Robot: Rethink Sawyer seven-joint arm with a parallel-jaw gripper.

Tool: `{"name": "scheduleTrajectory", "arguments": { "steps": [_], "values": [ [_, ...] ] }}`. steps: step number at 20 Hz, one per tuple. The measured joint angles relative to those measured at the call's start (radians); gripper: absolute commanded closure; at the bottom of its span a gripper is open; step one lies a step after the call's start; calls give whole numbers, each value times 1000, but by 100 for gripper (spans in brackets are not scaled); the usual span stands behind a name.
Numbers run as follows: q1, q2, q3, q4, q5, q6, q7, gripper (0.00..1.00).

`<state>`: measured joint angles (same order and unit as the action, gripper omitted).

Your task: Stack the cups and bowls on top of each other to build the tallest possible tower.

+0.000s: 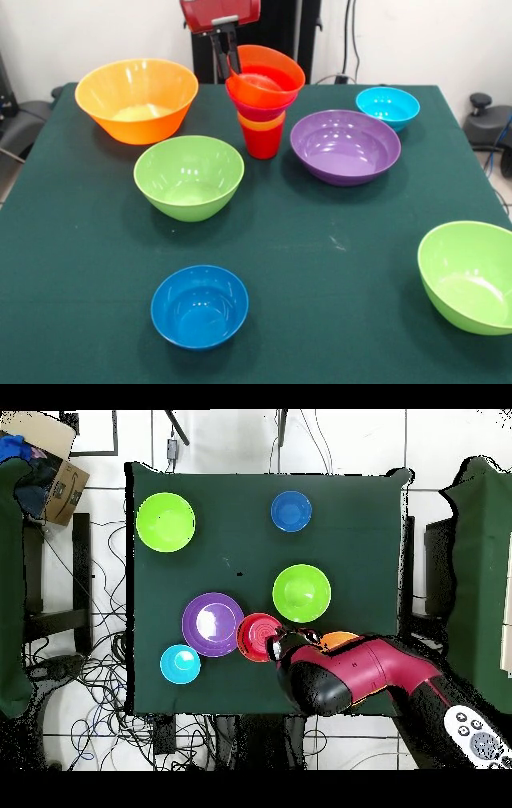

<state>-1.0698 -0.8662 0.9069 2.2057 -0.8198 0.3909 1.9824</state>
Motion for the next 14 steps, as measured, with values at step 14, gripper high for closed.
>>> {"name": "scheduleTrajectory", "arguments": {
  "steps": [14],
  "values": [
    [12, 11, 0, 0, 0, 0, 0, 100]
  ]
}}
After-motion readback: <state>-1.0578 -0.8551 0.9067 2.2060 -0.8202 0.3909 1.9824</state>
